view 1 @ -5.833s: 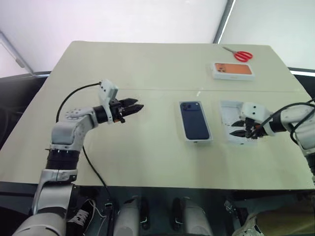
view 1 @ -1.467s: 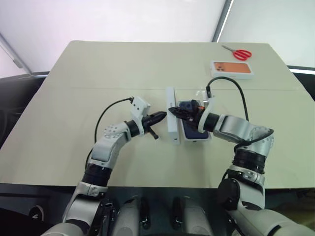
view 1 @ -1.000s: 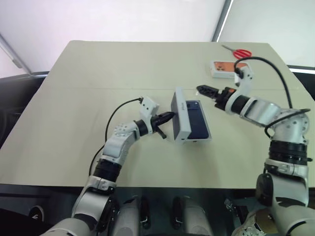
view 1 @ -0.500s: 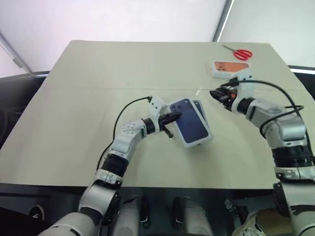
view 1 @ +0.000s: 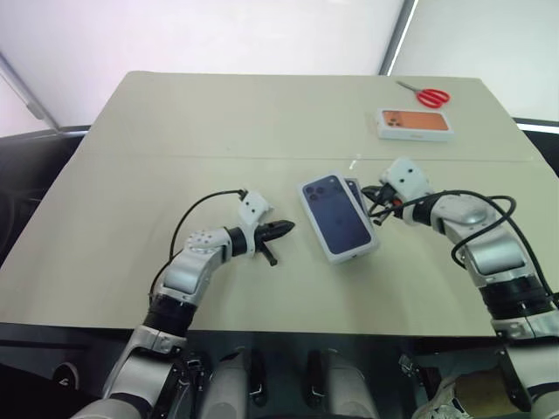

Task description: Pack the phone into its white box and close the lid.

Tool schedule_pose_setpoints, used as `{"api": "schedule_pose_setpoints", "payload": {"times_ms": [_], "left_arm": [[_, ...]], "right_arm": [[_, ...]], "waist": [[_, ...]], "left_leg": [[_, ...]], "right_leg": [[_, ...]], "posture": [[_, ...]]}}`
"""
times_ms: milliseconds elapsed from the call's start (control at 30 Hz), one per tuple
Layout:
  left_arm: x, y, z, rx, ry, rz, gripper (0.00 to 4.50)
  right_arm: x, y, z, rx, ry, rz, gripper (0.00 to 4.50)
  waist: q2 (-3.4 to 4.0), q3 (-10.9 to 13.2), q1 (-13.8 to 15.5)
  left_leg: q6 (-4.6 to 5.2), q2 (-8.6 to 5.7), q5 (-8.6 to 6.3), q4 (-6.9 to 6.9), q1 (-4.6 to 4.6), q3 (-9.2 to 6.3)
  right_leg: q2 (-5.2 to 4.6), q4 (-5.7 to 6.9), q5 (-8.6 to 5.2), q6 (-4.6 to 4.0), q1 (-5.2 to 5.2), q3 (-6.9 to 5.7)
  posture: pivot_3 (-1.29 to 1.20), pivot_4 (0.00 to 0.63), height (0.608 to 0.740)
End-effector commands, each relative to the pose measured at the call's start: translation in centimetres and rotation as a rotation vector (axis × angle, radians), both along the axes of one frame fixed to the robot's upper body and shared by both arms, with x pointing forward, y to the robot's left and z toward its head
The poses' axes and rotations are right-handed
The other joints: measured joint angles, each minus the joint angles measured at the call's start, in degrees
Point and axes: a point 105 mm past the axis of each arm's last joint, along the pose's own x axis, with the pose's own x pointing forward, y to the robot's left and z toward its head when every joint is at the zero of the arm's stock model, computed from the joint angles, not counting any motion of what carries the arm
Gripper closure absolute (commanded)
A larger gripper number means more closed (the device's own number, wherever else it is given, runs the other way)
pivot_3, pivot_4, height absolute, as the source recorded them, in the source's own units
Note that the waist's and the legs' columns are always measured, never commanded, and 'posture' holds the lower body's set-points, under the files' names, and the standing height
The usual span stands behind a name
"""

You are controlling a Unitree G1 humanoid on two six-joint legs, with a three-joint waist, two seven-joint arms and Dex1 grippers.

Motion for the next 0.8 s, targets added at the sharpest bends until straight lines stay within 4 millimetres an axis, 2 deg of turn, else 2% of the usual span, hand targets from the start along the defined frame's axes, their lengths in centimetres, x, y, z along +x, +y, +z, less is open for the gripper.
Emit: {"api": "schedule_pose_setpoints", "payload": {"times_ms": [33, 333, 800], "left_arm": [[0.8, -1.7, 0.7, -0.004, -0.05, -0.005, 4.5], [1.4, -4.3, 0.9, -0.049, -0.046, -0.033, 4.5], [2.5, -5.5, 2.7, -0.087, -0.078, -0.028, 4.5]], "right_arm": [[-0.3, 0.5, 1.7, -0.033, -0.073, 0.041, 4.47], [-1.0, 0.9, 1.6, -0.059, -0.074, 0.061, 4.47], [-0.5, -0.6, 0.5, -0.092, -0.056, -0.026, 4.47]], "waist": [[0.0, 0.0, 0.0], [0.0, 0.0, 0.0], [-0.01, 0.0, 0.2]], "left_leg": [[0.0, 0.0, 0.0, 0.0, 0.0, 0.0], [0.0, 0.02, 0.0, 0.01, 0.03, 0.0], [0.03, 0.0, -0.02, 0.07, 0.04, -0.05]], "right_leg": [[0.01, 0.0, 0.0, 0.0, 0.0, 0.0], [0.02, 0.01, 0.0, 0.0, 0.01, -0.03], [-0.04, 0.0, 0.0, -0.01, 0.08, -0.08]], "posture": [[0.0, 0.15, 0.738], [0.0, 0.15, 0.738], [0.0, 0.15, 0.738]]}}
